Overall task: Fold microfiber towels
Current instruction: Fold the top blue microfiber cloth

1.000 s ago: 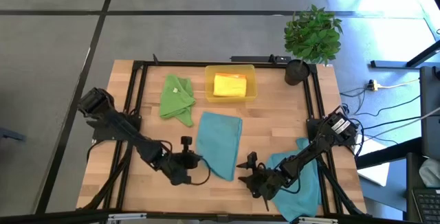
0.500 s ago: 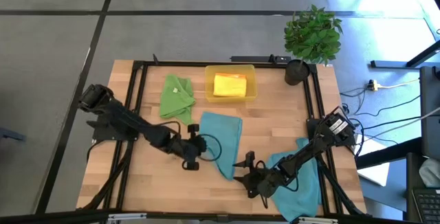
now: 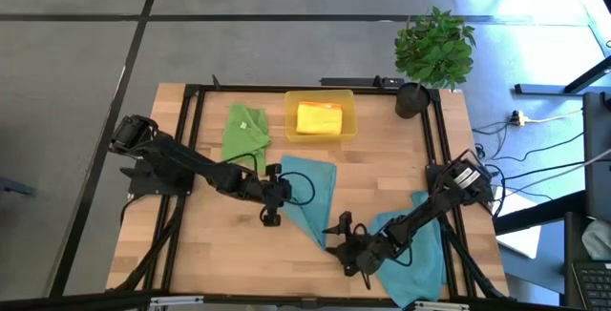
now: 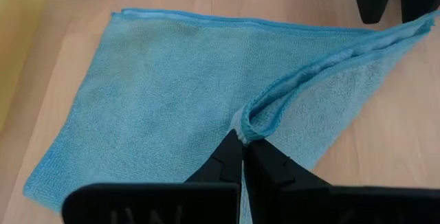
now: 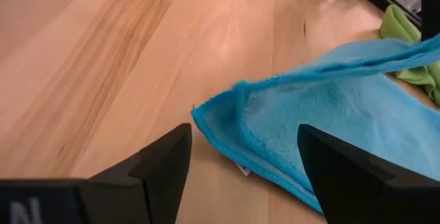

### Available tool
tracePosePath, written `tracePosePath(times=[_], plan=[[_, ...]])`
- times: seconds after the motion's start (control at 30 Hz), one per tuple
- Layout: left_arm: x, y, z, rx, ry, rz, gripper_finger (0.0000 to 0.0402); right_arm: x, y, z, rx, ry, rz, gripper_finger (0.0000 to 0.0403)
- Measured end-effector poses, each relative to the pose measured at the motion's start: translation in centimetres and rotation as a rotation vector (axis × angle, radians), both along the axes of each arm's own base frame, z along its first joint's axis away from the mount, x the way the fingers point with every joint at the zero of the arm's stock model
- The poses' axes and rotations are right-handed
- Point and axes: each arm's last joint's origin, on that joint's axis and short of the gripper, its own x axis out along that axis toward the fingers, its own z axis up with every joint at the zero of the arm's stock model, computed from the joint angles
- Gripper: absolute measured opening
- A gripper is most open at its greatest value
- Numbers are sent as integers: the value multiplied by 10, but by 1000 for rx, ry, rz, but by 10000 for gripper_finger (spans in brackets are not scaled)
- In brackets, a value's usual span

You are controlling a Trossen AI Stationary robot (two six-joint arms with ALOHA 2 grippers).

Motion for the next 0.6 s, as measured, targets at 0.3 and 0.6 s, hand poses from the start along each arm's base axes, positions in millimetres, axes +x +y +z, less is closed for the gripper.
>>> tracePosePath(times=[0.3, 0.6], plan=[[0, 0, 0, 6, 1, -7, 0, 4, 0, -1, 31, -32, -5, 265], [0, -2, 0, 6, 1, -12, 0, 4, -1, -1, 22, -51, -29, 207]])
